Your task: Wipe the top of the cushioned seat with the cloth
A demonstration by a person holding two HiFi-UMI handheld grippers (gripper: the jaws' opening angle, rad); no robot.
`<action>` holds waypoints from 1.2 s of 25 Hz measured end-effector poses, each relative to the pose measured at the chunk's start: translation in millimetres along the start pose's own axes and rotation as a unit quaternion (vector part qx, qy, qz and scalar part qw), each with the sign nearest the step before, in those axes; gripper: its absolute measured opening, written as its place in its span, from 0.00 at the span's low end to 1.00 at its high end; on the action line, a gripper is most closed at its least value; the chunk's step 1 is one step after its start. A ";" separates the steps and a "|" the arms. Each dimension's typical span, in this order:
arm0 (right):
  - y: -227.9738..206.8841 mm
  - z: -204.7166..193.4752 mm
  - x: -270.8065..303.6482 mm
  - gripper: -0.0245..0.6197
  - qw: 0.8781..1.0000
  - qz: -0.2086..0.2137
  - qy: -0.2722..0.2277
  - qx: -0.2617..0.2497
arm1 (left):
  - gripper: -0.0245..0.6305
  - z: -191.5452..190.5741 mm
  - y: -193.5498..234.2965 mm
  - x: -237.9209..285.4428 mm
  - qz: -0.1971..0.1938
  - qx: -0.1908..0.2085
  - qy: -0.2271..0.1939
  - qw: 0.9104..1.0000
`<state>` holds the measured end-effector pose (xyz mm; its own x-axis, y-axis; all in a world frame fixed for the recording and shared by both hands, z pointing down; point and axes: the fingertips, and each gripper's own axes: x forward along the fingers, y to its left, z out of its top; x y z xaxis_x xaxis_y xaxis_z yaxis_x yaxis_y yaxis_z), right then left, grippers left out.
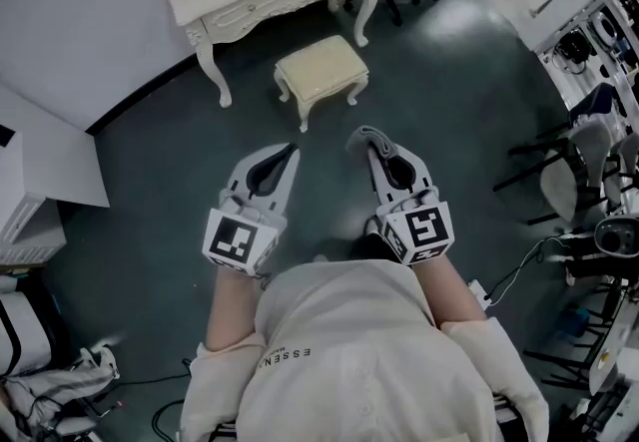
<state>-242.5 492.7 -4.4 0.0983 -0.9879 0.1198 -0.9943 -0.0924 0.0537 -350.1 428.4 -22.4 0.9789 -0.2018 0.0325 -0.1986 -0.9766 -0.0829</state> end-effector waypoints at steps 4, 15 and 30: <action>-25.3 -10.6 18.9 0.08 1.000 0.010 0.007 0.007 | 0.04 -11.8 7.0 23.0 0.020 -0.005 0.014 1.000; -144.2 -9.3 128.6 0.08 0.994 0.108 0.015 -0.005 | 0.04 -16.4 49.0 162.1 0.093 -0.004 0.038 0.995; -279.2 -35.7 276.2 0.08 0.977 0.206 0.052 -0.014 | 0.04 -43.1 117.7 327.5 0.194 -0.043 0.078 0.977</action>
<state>63.7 250.1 49.0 -0.3058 -0.9221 0.2372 -0.9486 0.3163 0.0064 -55.0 244.1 21.4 0.8107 -0.5612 0.1670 -0.5639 -0.8251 -0.0356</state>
